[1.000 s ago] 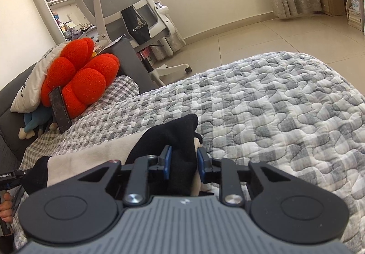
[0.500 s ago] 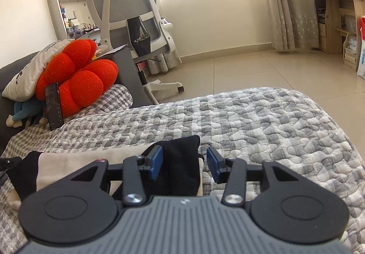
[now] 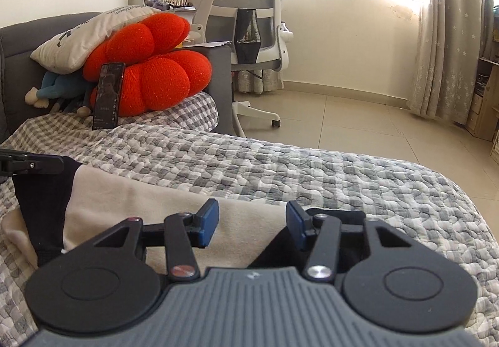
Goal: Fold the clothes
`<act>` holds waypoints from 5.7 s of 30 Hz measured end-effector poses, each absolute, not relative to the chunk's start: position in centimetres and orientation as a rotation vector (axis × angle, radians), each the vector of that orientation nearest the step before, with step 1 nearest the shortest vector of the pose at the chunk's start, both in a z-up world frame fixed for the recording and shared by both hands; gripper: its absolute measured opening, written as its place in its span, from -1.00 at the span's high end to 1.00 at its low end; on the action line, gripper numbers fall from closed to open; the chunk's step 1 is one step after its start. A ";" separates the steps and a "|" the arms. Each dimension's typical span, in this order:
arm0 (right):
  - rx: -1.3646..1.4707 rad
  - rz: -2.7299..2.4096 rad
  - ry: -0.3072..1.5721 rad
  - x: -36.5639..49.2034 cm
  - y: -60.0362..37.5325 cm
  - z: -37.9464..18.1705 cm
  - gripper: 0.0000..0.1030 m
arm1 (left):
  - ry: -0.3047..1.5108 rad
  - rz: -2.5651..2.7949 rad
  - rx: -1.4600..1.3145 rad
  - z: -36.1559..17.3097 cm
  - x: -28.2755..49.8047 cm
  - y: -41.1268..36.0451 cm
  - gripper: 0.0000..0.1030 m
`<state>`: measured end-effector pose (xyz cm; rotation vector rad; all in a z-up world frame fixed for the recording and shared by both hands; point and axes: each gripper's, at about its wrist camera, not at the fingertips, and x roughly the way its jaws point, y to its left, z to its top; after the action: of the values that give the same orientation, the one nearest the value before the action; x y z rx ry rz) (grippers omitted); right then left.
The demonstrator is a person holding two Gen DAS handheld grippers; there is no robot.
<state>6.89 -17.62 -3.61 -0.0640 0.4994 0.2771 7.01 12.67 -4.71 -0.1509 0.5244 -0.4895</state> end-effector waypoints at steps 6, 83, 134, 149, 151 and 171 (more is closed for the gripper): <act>-0.145 0.283 0.507 6.6 -17.1 -5.1 -0.09 | 0.554 -0.489 -0.037 -6.5 6.6 12.8 0.24; -0.075 1.006 0.662 6.2 -2.1 -5.0 0.73 | 0.602 -0.311 -0.604 -8.0 6.9 22.0 0.86; 0.049 0.361 0.523 -0.1 -20.6 -3.5 0.14 | 0.615 -0.247 -0.313 -3.9 0.4 17.1 -0.26; 0.034 0.468 0.486 1.3 -14.3 -3.3 0.14 | 0.668 -0.257 -0.544 -7.8 2.2 17.5 -0.20; 0.034 0.470 0.475 1.7 -13.7 -3.4 0.14 | 0.659 -0.251 -0.559 -7.9 2.1 17.6 0.05; 0.136 0.479 0.612 4.3 -13.3 -5.7 0.61 | 0.496 -0.370 -0.593 -3.8 0.2 15.4 0.77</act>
<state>4.29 -13.30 -5.74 0.1359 0.6116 0.4789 0.23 15.43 -3.84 -0.5929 0.4961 -0.3705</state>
